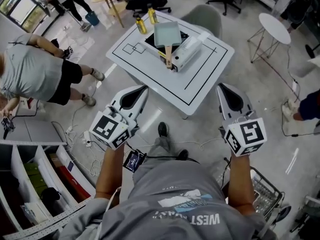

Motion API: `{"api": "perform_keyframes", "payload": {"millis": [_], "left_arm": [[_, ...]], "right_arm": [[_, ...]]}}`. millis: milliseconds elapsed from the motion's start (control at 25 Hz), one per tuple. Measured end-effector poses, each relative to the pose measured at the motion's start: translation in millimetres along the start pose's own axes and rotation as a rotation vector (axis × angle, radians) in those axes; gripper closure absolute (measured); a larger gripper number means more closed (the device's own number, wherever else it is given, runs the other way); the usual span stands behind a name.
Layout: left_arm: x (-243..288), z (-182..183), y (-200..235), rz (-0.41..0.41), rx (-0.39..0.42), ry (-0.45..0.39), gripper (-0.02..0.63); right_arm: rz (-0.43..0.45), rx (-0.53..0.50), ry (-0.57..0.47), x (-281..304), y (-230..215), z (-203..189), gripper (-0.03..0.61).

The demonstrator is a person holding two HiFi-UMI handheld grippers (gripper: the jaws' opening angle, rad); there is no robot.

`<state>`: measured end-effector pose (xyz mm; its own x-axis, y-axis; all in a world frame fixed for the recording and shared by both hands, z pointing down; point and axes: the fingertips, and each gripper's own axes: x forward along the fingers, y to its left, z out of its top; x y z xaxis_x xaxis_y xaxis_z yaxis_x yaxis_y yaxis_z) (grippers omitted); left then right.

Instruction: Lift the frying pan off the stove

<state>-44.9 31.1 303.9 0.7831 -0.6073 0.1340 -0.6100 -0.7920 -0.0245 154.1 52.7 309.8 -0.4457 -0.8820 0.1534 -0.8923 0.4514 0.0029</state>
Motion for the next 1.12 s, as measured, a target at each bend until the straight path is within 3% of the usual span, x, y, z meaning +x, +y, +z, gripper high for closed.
{"api": "perform_keyframes", "payload": {"millis": [600,1120], "left_arm": [[98,2,64,-0.187,-0.011,-0.014,0.615],[149,0,128,-0.277,-0.040,-0.009,0.615]], "right_arm": [[-0.197,0.021,0.038,38,-54,7,0.566],[-0.273,0.044,0.078,101,-76,10,0.566]]}}
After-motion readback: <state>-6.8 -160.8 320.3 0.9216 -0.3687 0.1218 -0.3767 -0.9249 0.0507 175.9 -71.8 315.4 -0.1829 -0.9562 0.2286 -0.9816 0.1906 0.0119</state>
